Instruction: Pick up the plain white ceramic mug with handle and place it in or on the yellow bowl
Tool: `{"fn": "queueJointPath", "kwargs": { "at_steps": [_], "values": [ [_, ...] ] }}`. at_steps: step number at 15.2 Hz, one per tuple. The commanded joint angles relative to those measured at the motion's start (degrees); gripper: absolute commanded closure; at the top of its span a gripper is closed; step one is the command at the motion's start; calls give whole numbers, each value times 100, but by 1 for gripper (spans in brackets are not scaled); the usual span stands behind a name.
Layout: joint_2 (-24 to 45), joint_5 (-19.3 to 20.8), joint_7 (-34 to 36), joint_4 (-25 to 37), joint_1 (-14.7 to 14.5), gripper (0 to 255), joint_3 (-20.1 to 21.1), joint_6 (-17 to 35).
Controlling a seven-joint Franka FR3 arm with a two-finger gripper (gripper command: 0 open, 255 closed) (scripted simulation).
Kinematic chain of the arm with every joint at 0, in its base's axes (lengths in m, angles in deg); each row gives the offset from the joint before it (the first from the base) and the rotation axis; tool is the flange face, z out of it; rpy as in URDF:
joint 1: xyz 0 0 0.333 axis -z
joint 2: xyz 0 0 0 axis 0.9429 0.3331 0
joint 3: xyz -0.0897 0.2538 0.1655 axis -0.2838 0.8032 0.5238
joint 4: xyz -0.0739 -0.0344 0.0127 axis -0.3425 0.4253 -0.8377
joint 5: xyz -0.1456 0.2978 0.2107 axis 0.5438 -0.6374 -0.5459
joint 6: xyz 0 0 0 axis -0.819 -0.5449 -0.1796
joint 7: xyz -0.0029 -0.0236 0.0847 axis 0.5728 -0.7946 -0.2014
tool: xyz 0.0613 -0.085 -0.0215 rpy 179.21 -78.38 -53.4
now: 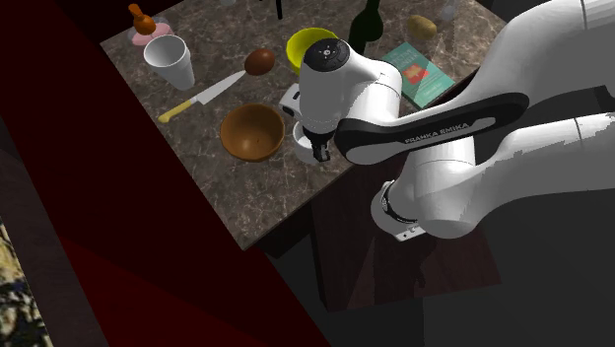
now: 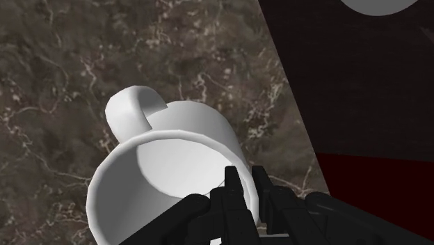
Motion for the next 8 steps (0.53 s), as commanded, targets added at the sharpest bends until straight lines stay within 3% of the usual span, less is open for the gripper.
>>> {"fn": "queueJointPath", "kwargs": {
  "at_steps": [1, 8],
  "values": [
    [0, 1, 0, -2, 1, 255, 0, 0],
    [-469, -227, -20, 346, -75, 255, 204, -801]
  ]
}}
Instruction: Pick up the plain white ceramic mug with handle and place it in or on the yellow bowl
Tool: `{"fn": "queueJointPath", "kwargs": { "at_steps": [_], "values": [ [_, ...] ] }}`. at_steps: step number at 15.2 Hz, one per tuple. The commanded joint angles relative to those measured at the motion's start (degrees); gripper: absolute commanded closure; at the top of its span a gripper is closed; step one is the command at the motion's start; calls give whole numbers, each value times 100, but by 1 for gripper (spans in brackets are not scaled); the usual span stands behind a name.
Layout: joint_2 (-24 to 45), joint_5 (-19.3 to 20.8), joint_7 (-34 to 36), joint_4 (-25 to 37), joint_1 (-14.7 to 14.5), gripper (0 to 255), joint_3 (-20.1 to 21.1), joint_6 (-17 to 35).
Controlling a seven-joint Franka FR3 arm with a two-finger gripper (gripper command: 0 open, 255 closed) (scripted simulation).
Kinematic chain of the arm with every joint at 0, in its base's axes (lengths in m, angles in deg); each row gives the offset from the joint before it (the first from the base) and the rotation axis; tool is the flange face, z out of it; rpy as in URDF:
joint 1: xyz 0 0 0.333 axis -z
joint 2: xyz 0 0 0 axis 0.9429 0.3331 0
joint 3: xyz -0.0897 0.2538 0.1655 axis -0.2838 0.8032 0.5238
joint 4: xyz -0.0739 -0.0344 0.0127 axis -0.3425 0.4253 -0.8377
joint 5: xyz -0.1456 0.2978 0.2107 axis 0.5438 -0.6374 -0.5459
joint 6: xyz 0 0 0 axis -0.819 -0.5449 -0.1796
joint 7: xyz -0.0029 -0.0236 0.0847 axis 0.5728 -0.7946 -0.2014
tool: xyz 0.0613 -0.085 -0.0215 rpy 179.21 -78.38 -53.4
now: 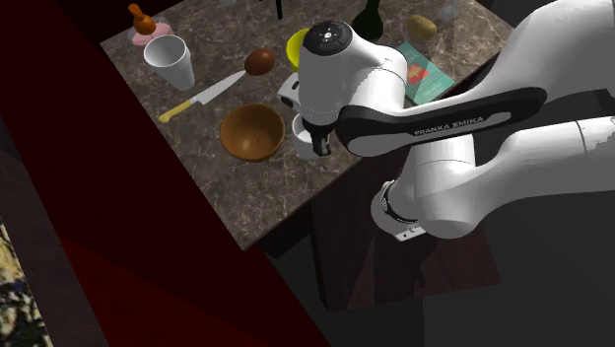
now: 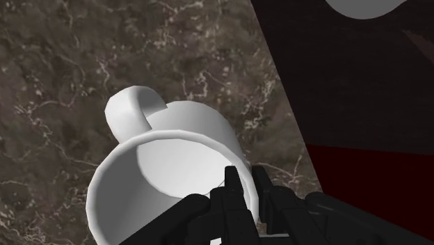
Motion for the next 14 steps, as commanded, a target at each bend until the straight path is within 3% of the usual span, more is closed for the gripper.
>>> {"fn": "queueJointPath", "kwargs": {
  "at_steps": [1, 14],
  "values": [
    [-142, -69, 5, 97, -23, 255, 71, -237],
    [-517, -422, -16, 929, -178, 255, 400, -1425]
  ]
}}
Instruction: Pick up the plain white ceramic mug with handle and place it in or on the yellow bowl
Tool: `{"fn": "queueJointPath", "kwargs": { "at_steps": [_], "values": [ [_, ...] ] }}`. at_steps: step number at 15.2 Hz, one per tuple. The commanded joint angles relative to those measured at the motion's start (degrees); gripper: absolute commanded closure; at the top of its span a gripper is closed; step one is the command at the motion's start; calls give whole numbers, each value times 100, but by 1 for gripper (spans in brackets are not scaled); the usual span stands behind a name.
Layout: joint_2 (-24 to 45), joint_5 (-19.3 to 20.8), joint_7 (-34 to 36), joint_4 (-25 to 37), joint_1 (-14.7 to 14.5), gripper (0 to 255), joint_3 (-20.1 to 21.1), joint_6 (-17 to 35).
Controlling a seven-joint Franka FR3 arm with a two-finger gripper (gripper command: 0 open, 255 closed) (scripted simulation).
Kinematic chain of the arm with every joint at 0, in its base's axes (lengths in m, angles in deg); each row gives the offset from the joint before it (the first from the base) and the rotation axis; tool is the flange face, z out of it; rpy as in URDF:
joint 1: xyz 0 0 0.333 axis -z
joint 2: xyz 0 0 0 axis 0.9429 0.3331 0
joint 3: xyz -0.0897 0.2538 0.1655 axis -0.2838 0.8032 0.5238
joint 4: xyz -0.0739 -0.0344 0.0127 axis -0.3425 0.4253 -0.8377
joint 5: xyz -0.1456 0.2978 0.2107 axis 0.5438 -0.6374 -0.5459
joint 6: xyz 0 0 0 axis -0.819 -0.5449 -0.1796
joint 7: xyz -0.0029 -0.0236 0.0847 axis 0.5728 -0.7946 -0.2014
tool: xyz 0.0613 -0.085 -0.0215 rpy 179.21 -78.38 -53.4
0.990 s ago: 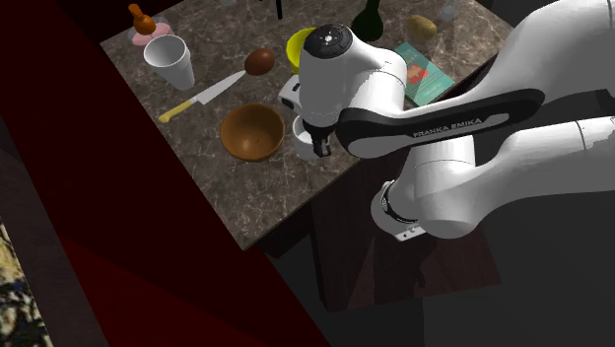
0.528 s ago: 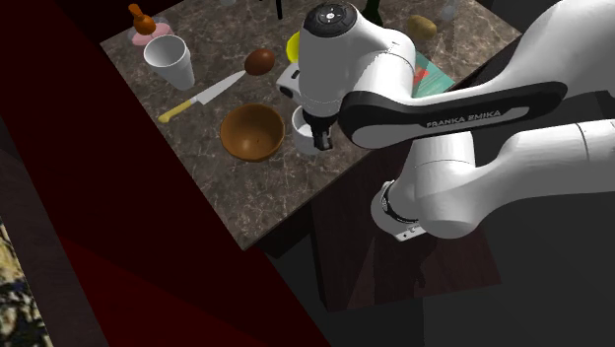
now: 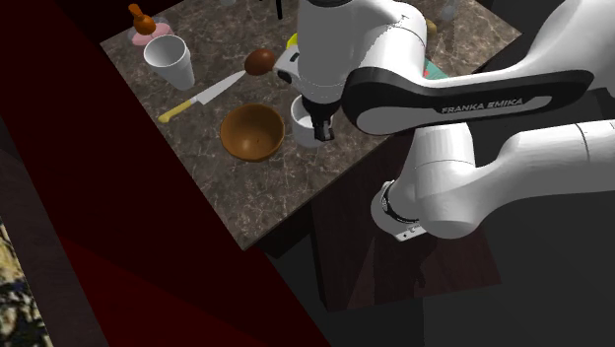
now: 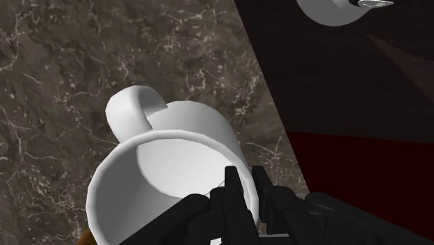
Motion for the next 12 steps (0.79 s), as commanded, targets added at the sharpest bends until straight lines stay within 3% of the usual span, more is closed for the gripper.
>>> {"fn": "queueJointPath", "kwargs": {
  "at_steps": [1, 12],
  "values": [
    [-16, -45, -6, 147, -23, 255, 41, -161],
    [-16, -260, -24, 937, -130, 255, 249, -945]
  ]
}}
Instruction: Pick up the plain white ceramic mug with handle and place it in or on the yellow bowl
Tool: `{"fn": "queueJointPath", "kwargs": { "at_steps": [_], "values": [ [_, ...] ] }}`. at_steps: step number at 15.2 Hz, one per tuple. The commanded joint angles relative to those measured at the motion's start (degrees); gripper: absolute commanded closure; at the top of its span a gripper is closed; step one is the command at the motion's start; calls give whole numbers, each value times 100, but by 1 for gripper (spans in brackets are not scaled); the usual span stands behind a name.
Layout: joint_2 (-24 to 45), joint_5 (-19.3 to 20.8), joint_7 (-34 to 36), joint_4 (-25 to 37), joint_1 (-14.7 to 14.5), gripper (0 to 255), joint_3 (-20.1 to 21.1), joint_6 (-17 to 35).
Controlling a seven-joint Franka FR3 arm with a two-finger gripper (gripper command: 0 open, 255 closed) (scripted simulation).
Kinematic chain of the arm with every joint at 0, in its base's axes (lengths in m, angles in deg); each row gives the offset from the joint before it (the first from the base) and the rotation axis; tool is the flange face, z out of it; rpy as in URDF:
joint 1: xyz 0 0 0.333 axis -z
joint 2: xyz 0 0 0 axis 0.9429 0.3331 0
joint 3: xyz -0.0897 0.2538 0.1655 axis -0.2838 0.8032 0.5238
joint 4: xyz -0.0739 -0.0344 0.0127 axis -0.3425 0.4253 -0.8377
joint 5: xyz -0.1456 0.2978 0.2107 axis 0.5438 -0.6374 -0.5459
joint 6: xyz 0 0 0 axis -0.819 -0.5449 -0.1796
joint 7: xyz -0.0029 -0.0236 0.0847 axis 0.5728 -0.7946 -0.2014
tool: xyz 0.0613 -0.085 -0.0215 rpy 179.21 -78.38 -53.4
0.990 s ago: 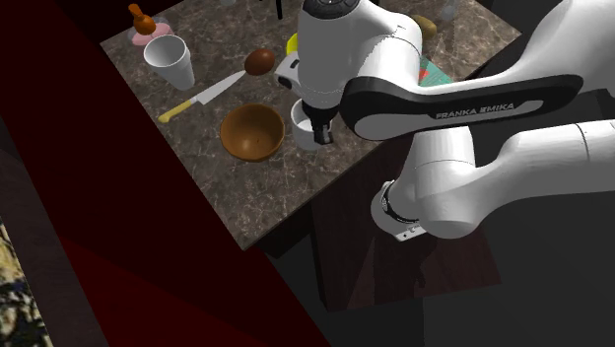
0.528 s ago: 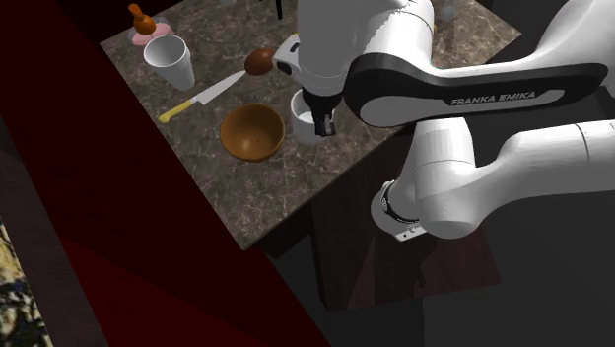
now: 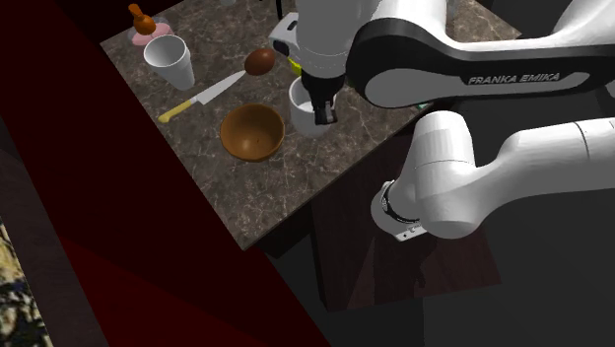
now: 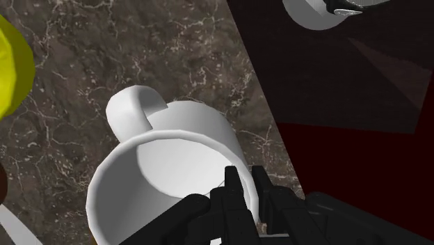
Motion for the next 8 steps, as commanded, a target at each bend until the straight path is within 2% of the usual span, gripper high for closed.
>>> {"fn": "queueJointPath", "kwargs": {
  "at_steps": [1, 8],
  "values": [
    [75, 86, -135, 140, 43, 255, -122, -47],
    [785, 682, -1092, 925, 230, 255, -1123, 62]
  ]
}}
